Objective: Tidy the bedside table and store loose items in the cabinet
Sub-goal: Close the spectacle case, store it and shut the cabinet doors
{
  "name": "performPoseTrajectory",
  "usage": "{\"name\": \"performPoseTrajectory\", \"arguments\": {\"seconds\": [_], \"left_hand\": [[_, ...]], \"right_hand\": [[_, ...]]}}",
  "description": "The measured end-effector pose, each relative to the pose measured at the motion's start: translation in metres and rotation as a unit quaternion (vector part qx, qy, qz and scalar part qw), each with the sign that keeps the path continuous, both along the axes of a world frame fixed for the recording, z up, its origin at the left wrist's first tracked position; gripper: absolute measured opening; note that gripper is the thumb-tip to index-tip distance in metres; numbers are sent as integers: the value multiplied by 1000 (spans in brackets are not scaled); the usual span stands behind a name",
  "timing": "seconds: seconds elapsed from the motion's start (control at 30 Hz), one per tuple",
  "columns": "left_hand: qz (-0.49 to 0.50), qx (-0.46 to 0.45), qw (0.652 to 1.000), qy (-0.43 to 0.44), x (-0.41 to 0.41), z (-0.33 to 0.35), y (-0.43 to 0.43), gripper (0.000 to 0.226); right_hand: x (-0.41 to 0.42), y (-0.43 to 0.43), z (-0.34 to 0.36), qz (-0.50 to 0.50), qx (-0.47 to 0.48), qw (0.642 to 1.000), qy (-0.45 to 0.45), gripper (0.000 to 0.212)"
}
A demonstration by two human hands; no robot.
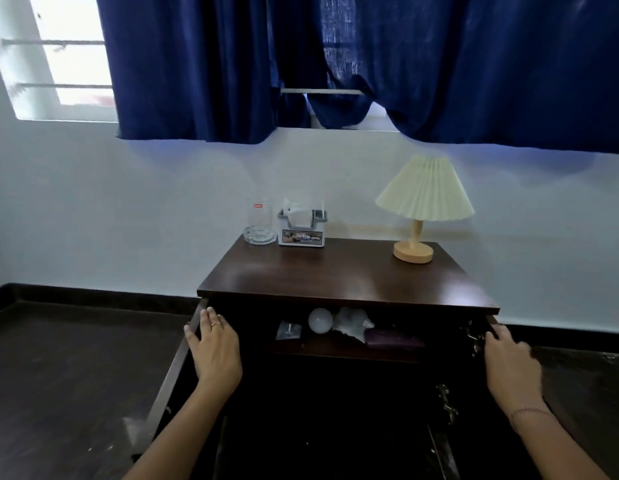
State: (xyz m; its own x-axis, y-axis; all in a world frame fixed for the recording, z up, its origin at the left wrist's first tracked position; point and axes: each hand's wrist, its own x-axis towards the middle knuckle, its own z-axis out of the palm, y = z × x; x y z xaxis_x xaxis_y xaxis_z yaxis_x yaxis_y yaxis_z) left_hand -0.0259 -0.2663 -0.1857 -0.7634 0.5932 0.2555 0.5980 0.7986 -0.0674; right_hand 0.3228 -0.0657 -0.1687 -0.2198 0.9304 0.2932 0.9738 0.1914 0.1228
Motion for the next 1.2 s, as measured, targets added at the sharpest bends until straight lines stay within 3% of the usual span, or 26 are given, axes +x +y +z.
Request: {"name": "performPoseTrajectory", "arguments": {"seconds": [0.3,0.57,0.73,0.87,0.97,1.07,1.2], "left_hand": [[42,4,999,16,-13,8,-6,32],[68,-27,997,-30,-18,26,7,29],[65,25,993,-94,-16,33,10,30],[54,130,979,-149,-7,31,9,25],[62,205,958,-193,9,28,12,35],[88,264,929,-242,23,23,19,59],[99,326,895,-287,33,17,27,68]], "right_hand": [[-13,-4,5,-23,-24,999,25,31],[-33,-8,7,-56,-58,995,60,30],[-44,-8,5,-69,-71,990,96,29],[-43,-11,4,-52,-40,981,185,24],[-44,-14,3,-53,-22,949,311,23],[-49,-16,5,-99,-40,891,441,27],[-63,-18,5,-139,-62,822,549,29]]}}
